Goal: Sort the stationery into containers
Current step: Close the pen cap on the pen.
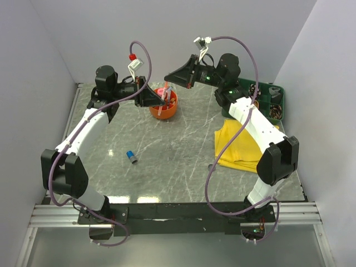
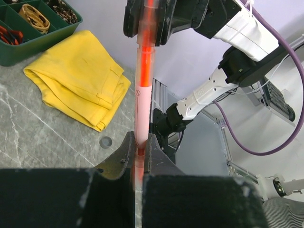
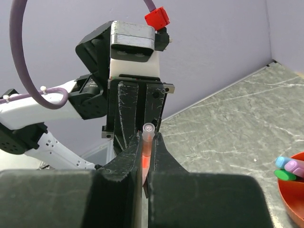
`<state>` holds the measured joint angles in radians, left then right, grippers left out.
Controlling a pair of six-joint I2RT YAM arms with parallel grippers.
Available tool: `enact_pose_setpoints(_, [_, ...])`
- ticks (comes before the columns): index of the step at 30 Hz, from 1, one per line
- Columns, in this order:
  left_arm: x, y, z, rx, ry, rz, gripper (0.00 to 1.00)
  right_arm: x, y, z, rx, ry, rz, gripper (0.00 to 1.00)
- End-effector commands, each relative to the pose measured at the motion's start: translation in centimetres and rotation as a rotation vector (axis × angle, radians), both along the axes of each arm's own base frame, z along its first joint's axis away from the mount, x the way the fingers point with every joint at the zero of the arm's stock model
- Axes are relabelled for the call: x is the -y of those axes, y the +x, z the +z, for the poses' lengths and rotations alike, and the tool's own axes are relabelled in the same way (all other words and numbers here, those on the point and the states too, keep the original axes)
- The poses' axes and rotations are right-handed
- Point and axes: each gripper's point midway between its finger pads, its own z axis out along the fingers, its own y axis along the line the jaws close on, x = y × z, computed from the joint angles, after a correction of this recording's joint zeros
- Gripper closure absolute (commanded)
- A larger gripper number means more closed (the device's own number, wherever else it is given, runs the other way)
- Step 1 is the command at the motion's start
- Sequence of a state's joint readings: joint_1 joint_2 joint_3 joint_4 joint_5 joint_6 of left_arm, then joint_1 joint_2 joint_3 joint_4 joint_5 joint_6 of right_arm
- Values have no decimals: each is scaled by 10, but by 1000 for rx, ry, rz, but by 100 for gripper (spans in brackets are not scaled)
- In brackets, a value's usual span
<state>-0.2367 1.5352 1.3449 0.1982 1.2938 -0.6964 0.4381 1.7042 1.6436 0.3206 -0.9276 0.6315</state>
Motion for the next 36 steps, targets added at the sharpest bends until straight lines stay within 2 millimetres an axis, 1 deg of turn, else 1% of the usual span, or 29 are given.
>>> enact_pose_setpoints(1, [2, 0, 6, 17, -10, -8, 99, -14, -15, -4, 39, -6, 56, 100])
enact_pose_setpoints(3, [2, 4, 8, 28, -12, -1, 99, -19, -22, -8, 33, -12, 69, 100])
enact_pose_setpoints(5, [2, 4, 18, 57, -21, -11, 99, -23, -22, -23, 11, -47, 57, 100])
enact_pose_setpoints(6, [3, 6, 21, 67, -29, -18, 99, -25, -25, -26, 12, -54, 64, 100])
enact_pose_setpoints(7, [3, 7, 28, 86, -34, -18, 99, -27, -27, -33, 0, -63, 69, 100])
enact_pose_setpoints(9, [5, 11, 34, 114, -34, -10, 99, -29, -28, -42, -18, -81, 65, 100])
enact_pose_setpoints(10, [4, 11, 43, 140, -42, -9, 99, -32, -31, -46, -2, -93, 70, 100])
enact_pose_setpoints(11, [4, 11, 48, 157, -49, -11, 99, -33, -30, -52, -19, -117, 61, 100])
enact_pose_setpoints(12, [5, 12, 51, 144, -56, -11, 99, -33, -31, -55, -13, -126, 56, 100])
enact_pose_setpoints(13, [5, 12, 60, 178, -67, -10, 99, -34, -31, -63, -23, -149, 53, 100])
enact_pose_setpoints(15, [5, 13, 69, 190, -77, -1, 99, -34, -27, -69, -30, -172, 18, 100])
enact_pose_setpoints(16, [5, 13, 77, 218, -85, 8, 99, -33, -27, -79, -43, -203, 5, 100])
enact_pose_setpoints(18, [4, 16, 83, 247, -80, 24, 99, -34, -26, -86, -56, -231, -25, 100])
enact_pose_setpoints(19, [4, 16, 91, 273, -82, 38, 99, -33, -26, -95, -71, -255, -40, 100])
enact_pose_setpoints(20, [4, 19, 89, 244, -68, 53, 99, -34, -27, -101, -86, -276, -57, 100])
enact_pose_setpoints(21, [4, 22, 89, 284, -58, 69, 99, -33, -24, -102, -88, -287, -93, 100])
enact_pose_setpoints(22, [4, 22, 95, 304, -55, 73, 99, -32, -23, -109, -103, -312, -113, 100])
enact_pose_setpoints(23, [4, 26, 91, 273, -38, 98, 99, -33, -24, -111, -107, -324, -130, 100])
enact_pose_setpoints(24, [4, 29, 94, 320, -26, 114, 99, -33, -23, -113, -113, -335, -148, 100])
enact_pose_setpoints(25, [5, 31, 93, 329, -17, 125, 99, -31, -19, -116, -126, -349, -177, 100])
enact_pose_setpoints(30, [10, 40, 86, 330, 25, 171, 99, -32, -17, -128, -180, -392, -228, 100])
enact_pose_setpoints(31, [12, 40, 86, 331, 27, 171, 99, -30, -16, -132, -199, -400, -239, 100])
enact_pose_setpoints(33, [13, 48, 90, 375, 51, 226, 99, -27, -11, -137, -223, -419, -288, 100])
enact_pose_setpoints(34, [16, 46, 87, 366, 71, 230, 99, -24, -10, -139, -246, -425, -306, 100])
enact_pose_setpoints(36, [18, 52, 90, 421, 99, 270, 99, -22, -6, -142, -268, -432, -338, 100])
